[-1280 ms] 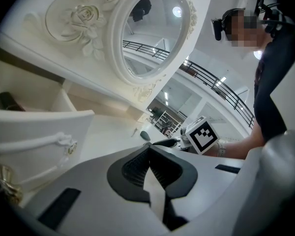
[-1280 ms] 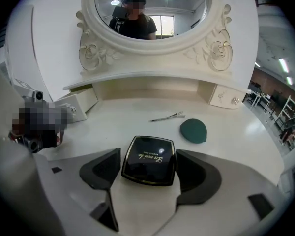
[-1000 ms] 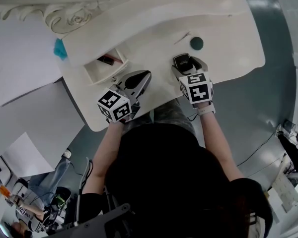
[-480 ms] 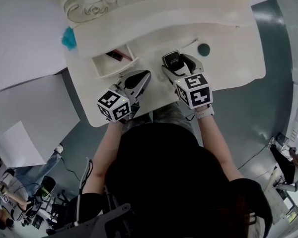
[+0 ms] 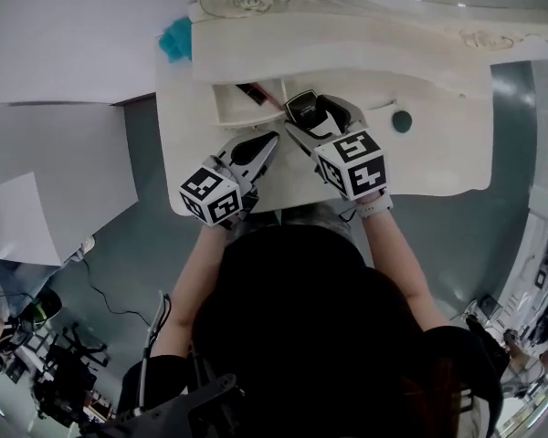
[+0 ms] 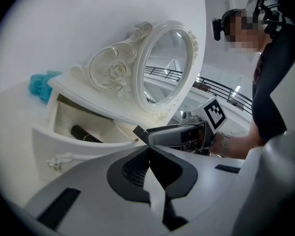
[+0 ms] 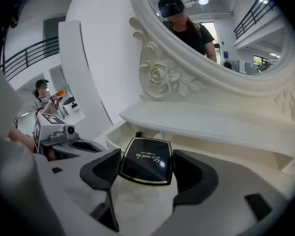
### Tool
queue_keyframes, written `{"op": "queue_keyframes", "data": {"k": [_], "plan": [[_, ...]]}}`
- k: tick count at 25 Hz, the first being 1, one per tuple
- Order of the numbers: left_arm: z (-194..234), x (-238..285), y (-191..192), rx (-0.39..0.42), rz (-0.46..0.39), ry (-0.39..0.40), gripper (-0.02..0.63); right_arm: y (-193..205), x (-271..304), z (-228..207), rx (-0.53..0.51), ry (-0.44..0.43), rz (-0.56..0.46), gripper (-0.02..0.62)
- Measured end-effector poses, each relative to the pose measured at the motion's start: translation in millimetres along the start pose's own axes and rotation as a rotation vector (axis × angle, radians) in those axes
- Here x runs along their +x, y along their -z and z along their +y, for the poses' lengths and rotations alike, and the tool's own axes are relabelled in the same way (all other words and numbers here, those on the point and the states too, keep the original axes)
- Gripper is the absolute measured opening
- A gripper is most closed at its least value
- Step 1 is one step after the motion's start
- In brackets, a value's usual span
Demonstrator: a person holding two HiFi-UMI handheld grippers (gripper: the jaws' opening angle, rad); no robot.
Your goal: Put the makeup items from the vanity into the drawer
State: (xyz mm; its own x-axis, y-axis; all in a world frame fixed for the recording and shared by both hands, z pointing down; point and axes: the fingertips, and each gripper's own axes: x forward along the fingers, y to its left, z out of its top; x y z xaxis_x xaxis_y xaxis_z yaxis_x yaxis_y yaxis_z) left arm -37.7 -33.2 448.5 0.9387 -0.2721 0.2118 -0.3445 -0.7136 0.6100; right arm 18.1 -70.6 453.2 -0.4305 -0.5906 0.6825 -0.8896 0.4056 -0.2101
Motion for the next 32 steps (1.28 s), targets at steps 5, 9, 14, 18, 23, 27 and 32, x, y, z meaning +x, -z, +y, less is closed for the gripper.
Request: {"op": "queue_keyframes", "data": {"k": [5, 9, 14, 18, 23, 27, 32], "plan": [[17, -32, -9, -0.013, -0.075, -0.085, 0.014, -17, 27, 32, -0.089, -0.098, 0.036, 0.336], [31, -56, -12, -0.031, -0.137, -0.165, 0.014, -25, 48, 56, -0.155, -0.184, 0.081, 0.336], [41, -83, -15, -0.044, -0.189, -0.237, 0.014, -31, 66, 76, -0.175, -0.264, 0.128, 0.336], [48, -99, -15, -0.052, -0.216, -0.279, 0.014, -32, 76, 85, -0.143, -0.315, 0.17, 0.336], [52, -114, -15, -0.06, -0.24, -0.319, 0.014, -34, 84, 87, -0.146, -0.319, 0.219, 0.336], [53, -117, -17, -0.061, -0.25, -0.328, 0.014, -34, 85, 87, -0.15, -0.32, 0.24, 0.336], [50, -114, -17, -0.059, -0.245, -0.316, 0.014, -25, 84, 92, -0.164, -0.396, 0.337, 0.336]]}}
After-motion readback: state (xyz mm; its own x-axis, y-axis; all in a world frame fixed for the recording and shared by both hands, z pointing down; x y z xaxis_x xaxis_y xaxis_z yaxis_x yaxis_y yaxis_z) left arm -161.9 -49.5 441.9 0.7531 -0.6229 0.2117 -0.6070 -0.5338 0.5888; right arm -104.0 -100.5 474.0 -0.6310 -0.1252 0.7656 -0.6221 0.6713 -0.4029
